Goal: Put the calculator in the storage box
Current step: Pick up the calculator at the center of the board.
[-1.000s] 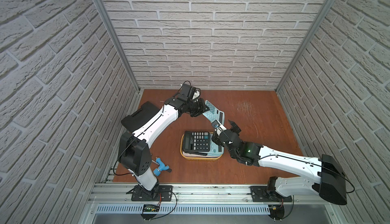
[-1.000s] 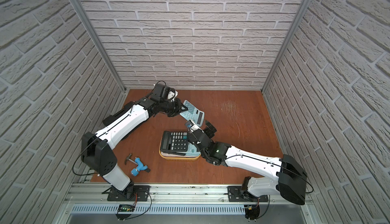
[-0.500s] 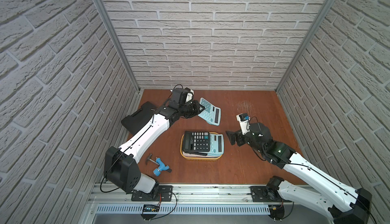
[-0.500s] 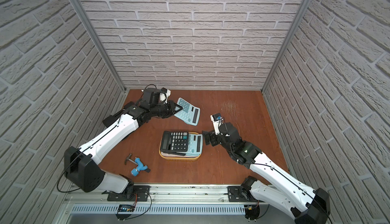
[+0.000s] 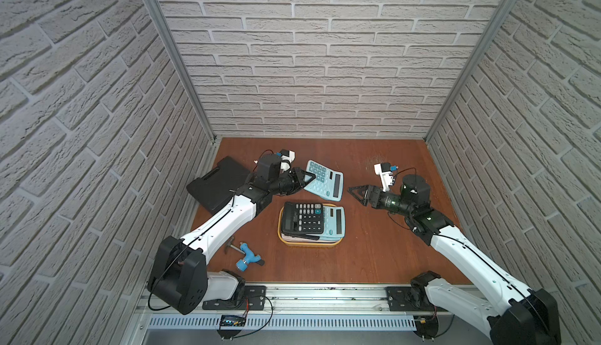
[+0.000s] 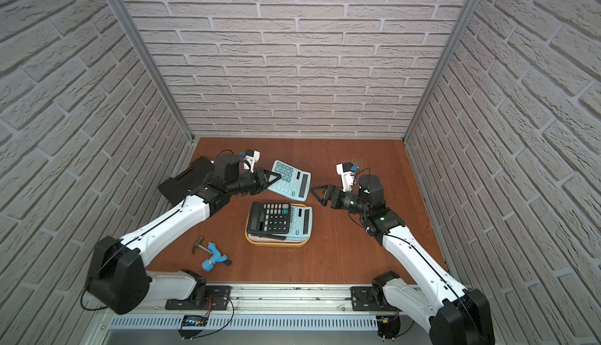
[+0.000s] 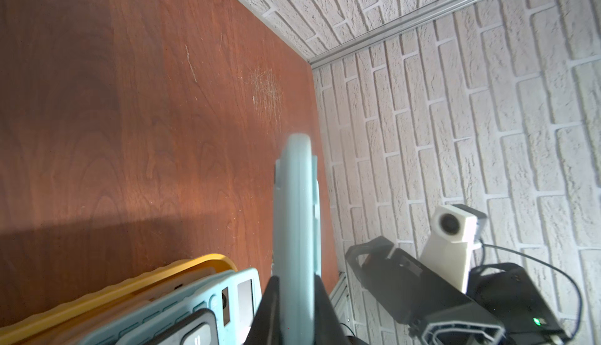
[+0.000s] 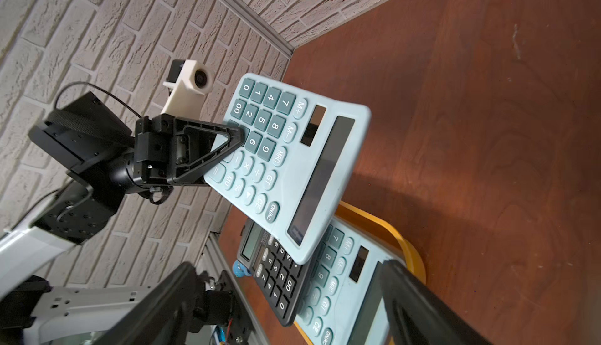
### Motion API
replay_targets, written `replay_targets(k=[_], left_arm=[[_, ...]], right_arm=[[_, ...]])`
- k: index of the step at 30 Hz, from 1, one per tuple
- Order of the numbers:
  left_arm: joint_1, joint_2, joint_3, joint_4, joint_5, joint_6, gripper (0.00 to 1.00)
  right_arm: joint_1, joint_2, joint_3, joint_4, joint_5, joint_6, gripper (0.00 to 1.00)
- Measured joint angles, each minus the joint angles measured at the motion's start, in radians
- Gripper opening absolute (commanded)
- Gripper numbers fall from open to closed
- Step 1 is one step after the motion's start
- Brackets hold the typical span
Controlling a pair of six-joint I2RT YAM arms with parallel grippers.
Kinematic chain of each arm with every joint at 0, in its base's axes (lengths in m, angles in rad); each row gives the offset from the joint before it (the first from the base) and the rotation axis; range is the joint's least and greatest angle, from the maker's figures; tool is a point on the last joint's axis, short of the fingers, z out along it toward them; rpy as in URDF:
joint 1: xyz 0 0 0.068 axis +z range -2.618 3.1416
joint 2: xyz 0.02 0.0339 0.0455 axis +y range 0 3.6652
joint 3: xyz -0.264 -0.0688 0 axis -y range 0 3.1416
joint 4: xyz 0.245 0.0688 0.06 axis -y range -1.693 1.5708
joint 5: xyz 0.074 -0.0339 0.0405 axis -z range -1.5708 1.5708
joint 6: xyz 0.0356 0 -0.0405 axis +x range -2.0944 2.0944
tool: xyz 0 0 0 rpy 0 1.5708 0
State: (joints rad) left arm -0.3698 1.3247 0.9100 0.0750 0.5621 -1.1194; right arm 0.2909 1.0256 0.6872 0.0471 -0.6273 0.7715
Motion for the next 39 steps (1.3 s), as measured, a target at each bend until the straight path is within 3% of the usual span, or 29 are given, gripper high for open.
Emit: replay_targets(k=[6,11,19,26,34,39], left_arm=[[0.0,-0.018,-0.108,0.222,0.019,-0.112,0.0],[-0.003,-0.017,-0.168,0.359,0.022,-0.169,0.0],[-0.022,0.04,-0.197,0.538,0.037,-0.243,0.0],[-0.04,0.087,-0.208,0.618,0.046,-0.275,0.0],[-0.04,0.096,-0.223,0.671,0.048,-0.272,0.01],[-0.036,0.093,-0.235,0.688,0.052,-0.272,0.54]], right_arm=[[-0.029,0.077,-0.024,0.181,-0.093,0.16,0.86],[-0.034,0.158,-0.028,0.319,-0.14,0.265,0.76],[-0.034,0.252,-0.027,0.418,-0.171,0.343,0.62],[-0.034,0.266,-0.026,0.444,-0.177,0.362,0.31],[-0.038,0.276,-0.025,0.42,-0.156,0.365,0.09],[-0.038,0.274,-0.026,0.418,-0.155,0.371,0.03]])
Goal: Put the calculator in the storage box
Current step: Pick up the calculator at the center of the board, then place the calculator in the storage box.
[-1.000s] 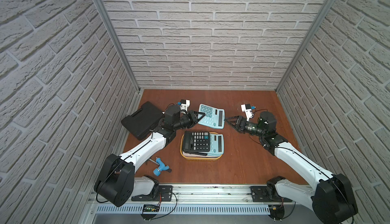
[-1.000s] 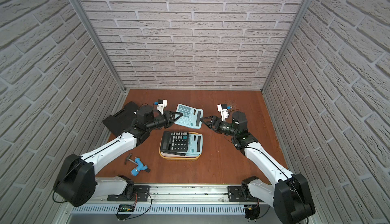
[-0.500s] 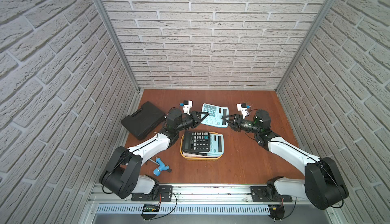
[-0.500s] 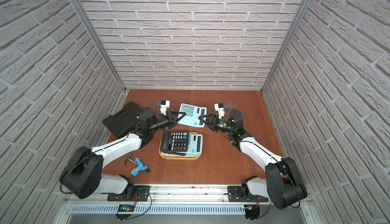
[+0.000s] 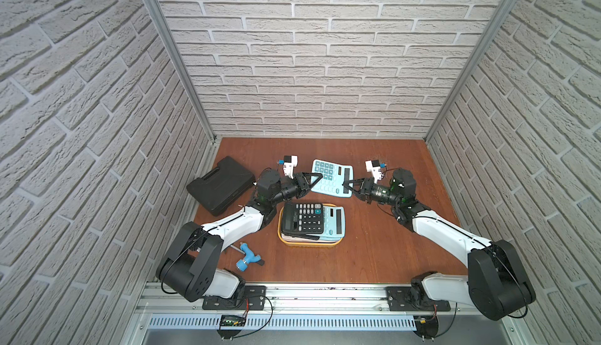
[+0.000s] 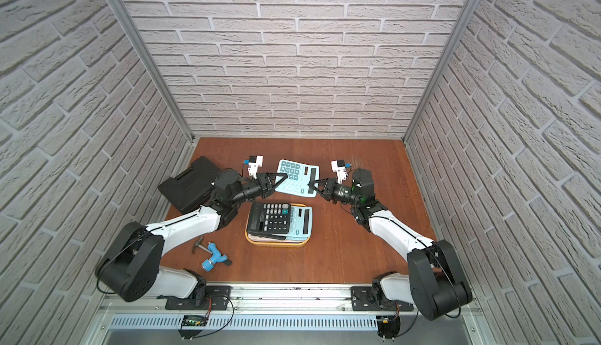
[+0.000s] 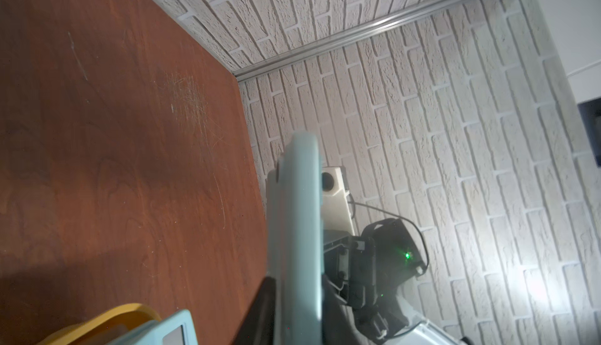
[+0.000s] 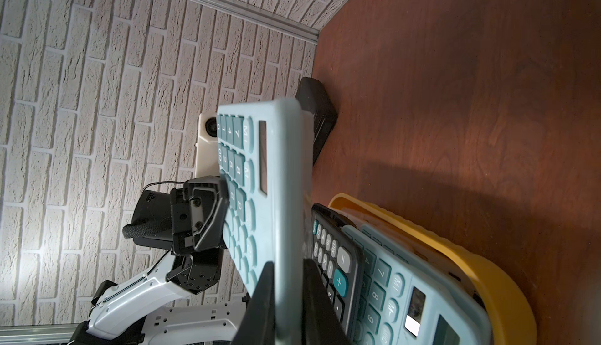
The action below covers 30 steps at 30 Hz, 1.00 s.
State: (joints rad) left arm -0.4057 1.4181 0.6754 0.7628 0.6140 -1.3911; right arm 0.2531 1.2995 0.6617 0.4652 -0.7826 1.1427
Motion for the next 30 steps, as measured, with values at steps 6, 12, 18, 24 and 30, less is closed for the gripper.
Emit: replay_targets(k=[6,12,18,24,30], left_arm=[[0.017,-0.069,-0.011,-0.12,-0.013,0.054,0.98],[0.041,-0.274,0.023,-0.475,-0.105,0.23,0.98],[0.056,-0.44,0.112,-0.836,-0.267,0.412,0.98],[0.063,-0.536,0.126,-1.089,-0.407,0.525,0.98],[0.069,-0.608,0.119,-1.2,-0.475,0.57,0.98]], right_arm=[[0.0,-0.053,0.0,-0.028,-0.013,0.006,0.03],[0.024,-0.156,0.03,-0.28,0.003,-0.051,0.03],[0.088,-0.237,0.063,-0.516,0.067,-0.12,0.03],[0.171,-0.249,0.062,-0.638,0.162,-0.131,0.03],[0.257,-0.247,0.062,-0.707,0.264,-0.131,0.03]])
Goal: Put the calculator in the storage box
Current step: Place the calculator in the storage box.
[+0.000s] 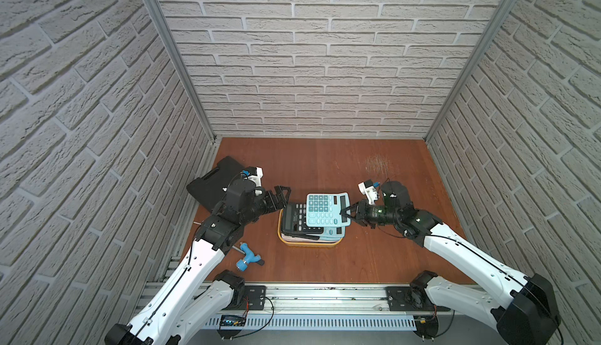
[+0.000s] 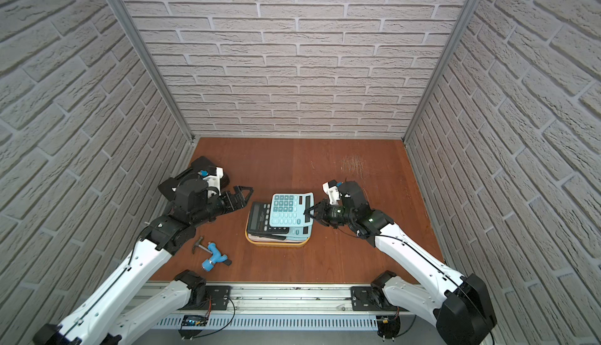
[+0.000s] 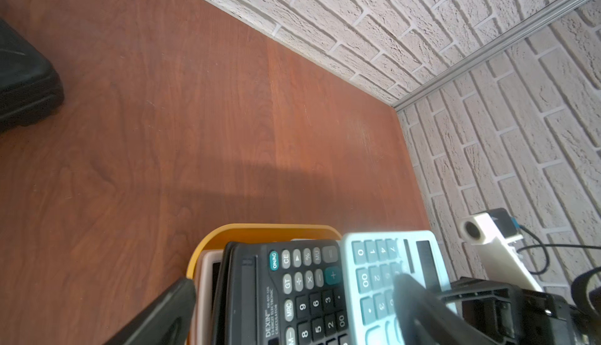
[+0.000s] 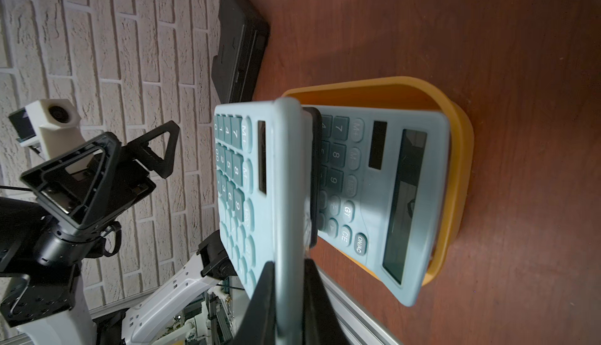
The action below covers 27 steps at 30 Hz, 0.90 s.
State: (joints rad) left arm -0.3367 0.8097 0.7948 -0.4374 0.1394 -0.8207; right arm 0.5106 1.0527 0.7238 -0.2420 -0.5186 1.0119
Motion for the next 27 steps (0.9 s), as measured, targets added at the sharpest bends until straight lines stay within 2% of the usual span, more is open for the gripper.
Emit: replay_targets(k=[8,19,27], left_arm=[[0.006,-0.001,-0.035,-0.024,-0.012,0.013,0.98],[0.006,0.018,-0.051,-0.017,-0.006,0.013,0.98],[0.006,0.019,-0.052,-0.012,-0.005,0.013,0.98]], right_arm=[[0.03,0.047,-0.011,0.026,0.055,0.026,0.03],[0.041,0.139,-0.064,0.161,0.053,0.065,0.03],[0.044,0.143,-0.075,0.188,0.047,0.066,0.21]])
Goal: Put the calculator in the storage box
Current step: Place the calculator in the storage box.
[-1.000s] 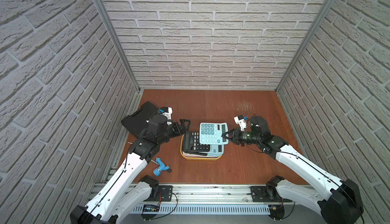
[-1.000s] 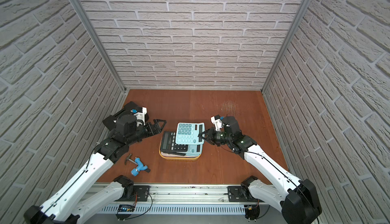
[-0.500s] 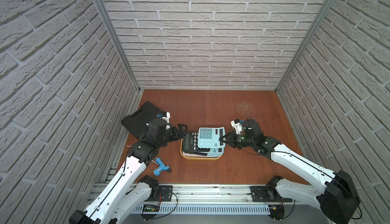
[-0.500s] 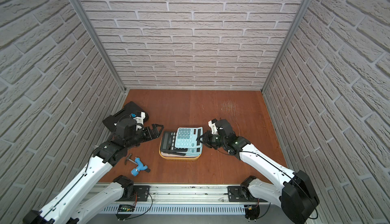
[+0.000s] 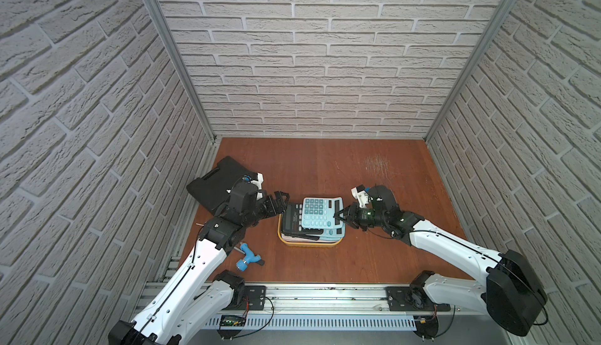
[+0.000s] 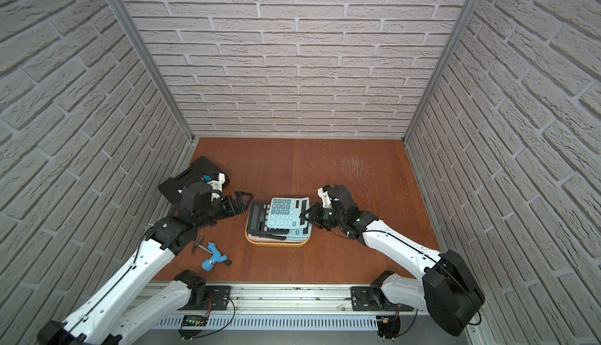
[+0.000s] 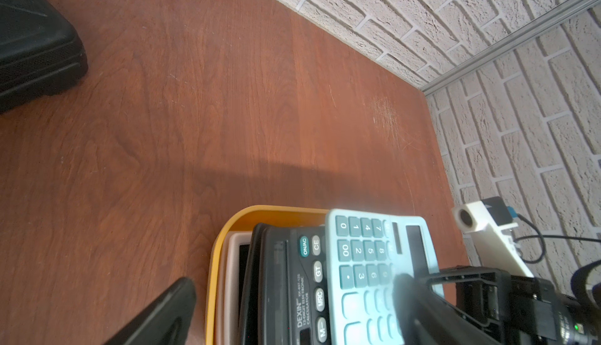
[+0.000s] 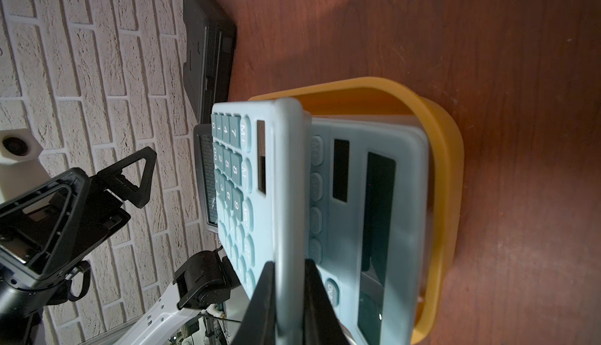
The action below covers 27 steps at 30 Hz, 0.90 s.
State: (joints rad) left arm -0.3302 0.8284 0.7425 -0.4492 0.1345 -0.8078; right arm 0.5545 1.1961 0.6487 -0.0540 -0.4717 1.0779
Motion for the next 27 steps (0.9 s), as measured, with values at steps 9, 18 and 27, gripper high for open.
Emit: replay_targets(k=[9,18,27], left_arm=[[0.0,-0.001,-0.001,0.0,0.0,0.0,0.98],[0.0,-0.018,-0.001,-0.011,0.0,0.0,0.98],[0.0,-0.043,0.002,-0.041,-0.001,0.001,0.98]], right_arm=[[0.002,-0.016,-0.011,-0.03,0.002,-0.01,0.38],[0.002,-0.069,-0.007,-0.139,0.028,-0.058,0.46],[0.004,-0.089,0.043,-0.266,0.075,-0.135,0.85]])
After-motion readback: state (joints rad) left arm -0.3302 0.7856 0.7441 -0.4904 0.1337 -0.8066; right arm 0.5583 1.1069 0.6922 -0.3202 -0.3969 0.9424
